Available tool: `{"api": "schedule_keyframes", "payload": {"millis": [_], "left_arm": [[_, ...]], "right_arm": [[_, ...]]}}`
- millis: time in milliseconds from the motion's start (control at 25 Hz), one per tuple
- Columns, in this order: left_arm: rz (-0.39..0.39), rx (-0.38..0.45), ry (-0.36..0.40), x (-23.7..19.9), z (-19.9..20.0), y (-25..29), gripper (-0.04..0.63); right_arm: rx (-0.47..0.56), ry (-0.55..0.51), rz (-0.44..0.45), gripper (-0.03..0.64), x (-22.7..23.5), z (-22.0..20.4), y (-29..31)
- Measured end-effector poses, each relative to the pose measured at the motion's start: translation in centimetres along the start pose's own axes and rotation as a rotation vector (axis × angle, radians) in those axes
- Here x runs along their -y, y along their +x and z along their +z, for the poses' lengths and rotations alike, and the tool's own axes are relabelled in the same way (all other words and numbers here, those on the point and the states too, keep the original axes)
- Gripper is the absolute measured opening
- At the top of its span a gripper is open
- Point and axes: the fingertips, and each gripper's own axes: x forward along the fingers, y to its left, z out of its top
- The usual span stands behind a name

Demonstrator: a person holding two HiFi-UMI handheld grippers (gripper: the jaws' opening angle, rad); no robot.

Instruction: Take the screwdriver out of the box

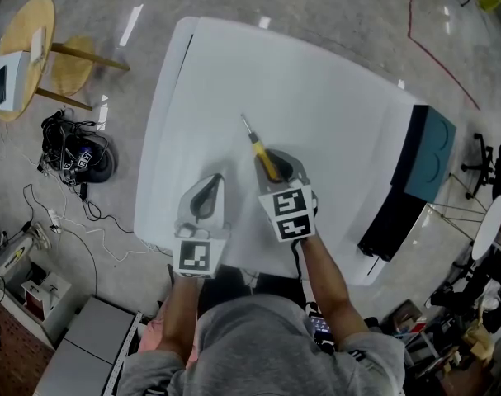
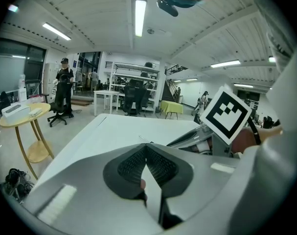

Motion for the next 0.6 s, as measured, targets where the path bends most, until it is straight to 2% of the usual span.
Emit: {"api": "schedule_keyframes", "payload": {"millis": [400,440,520,600], "left_arm": [[0.004,0.009,0.001,0.3,0.4,-0.7,0.012],[0.002,0.010,0.004,0.3,0.4,-0.8,0.012],[-0.002,0.011,0.011,0.4,0.2,-1.1,0.012],[0.001,0.018,0.015,0.4,0.4,-1.3,0.012]], "right_arm": [[0.010,-0.006,-0.016,0.083,0.0,0.0,-0.2],[0.013,-0.005,-0.014,0.095,-0.1,0.0,-0.2],[0.024,-0.003,0.000,0.178,-0.4,0.1,-0.2],[0.036,0.001,0.008,0.220,-0.7,0.2,-0.5]]}}
